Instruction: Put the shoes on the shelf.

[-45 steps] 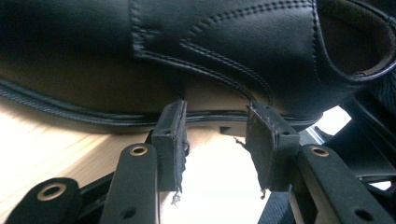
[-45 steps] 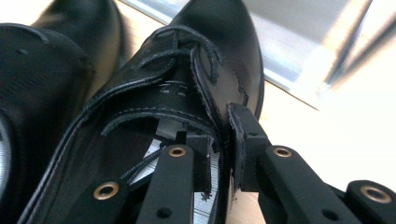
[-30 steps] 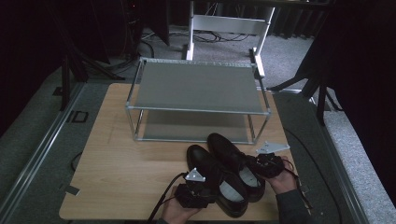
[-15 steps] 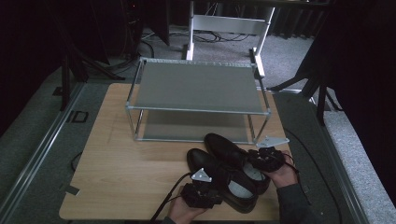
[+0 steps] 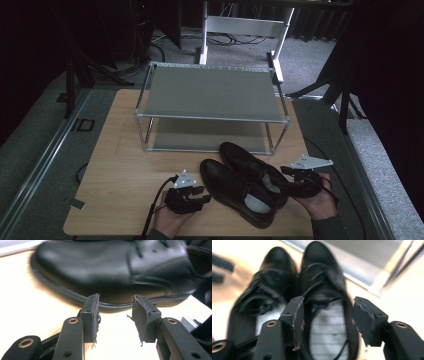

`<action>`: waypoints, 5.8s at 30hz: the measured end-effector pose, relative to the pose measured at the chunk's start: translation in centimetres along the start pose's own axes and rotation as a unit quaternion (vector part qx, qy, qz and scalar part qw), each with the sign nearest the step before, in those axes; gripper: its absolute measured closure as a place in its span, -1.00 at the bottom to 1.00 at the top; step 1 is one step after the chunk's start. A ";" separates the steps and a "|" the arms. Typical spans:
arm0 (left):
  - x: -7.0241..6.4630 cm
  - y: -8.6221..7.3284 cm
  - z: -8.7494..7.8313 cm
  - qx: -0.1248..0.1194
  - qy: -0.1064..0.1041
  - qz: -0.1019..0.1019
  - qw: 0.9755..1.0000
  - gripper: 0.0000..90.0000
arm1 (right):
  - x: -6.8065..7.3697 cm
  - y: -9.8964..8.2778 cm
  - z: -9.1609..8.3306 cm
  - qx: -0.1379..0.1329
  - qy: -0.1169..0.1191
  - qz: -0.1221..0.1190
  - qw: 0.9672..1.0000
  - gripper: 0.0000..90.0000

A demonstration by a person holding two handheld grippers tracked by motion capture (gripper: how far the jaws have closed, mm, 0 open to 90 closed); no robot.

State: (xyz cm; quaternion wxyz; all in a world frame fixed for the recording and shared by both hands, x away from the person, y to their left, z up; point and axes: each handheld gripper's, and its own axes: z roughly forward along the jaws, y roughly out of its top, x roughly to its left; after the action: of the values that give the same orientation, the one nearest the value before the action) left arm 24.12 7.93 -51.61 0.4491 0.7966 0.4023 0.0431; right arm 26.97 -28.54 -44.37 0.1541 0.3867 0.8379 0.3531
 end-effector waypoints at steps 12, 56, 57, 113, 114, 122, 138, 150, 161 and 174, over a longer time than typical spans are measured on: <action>0.9 -0.2 -1.1 -0.011 0.015 -0.011 1.000 0.26 | 2.0 -1.7 1.9 0.065 0.032 -0.004 0.997 -0.08; 2.3 -0.4 -1.8 -0.029 0.042 -0.027 0.998 0.25 | 2.2 7.5 9.1 0.023 -0.081 0.089 0.992 0.79; 2.4 -0.4 -1.9 -0.029 0.043 -0.027 0.998 0.25 | 2.4 7.9 9.7 0.021 -0.087 0.093 0.992 0.79; 1.3 6.4 9.0 -0.006 0.128 0.024 0.991 -0.51 | -1.0 1.8 12.2 -0.051 -0.025 0.081 0.995 -0.29; 1.4 6.5 9.0 -0.005 0.126 0.023 0.992 -0.47 | -1.0 1.7 12.3 -0.051 -0.026 0.081 0.995 -0.28; 3.6 7.6 8.4 0.007 0.097 0.036 0.995 -0.31 | 0.0 2.4 12.6 -0.053 -0.044 0.087 0.994 -0.27; 6.4 8.2 8.4 -0.007 0.130 0.048 0.990 -0.08 | 0.3 4.2 15.2 -0.062 -0.053 0.119 0.990 -0.25; 6.8 8.4 9.1 -0.016 0.156 0.024 0.987 0.09 | 0.1 5.0 16.3 -0.058 -0.062 0.116 0.990 -0.24; 7.5 8.3 9.0 -0.014 0.162 -0.002 0.987 0.07 | 0.3 5.3 16.8 -0.052 -0.069 0.102 0.991 -0.22; 7.7 3.7 3.7 -0.017 0.169 0.004 0.985 -0.03 | -1.4 1.6 12.1 -0.027 -0.071 0.087 0.993 -0.25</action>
State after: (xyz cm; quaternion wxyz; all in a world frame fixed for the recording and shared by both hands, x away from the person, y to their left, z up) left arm 33.12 9.66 -53.32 0.3881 0.7717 0.4681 0.1863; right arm 35.18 -23.14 -51.78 0.1924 0.4782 0.7781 0.3590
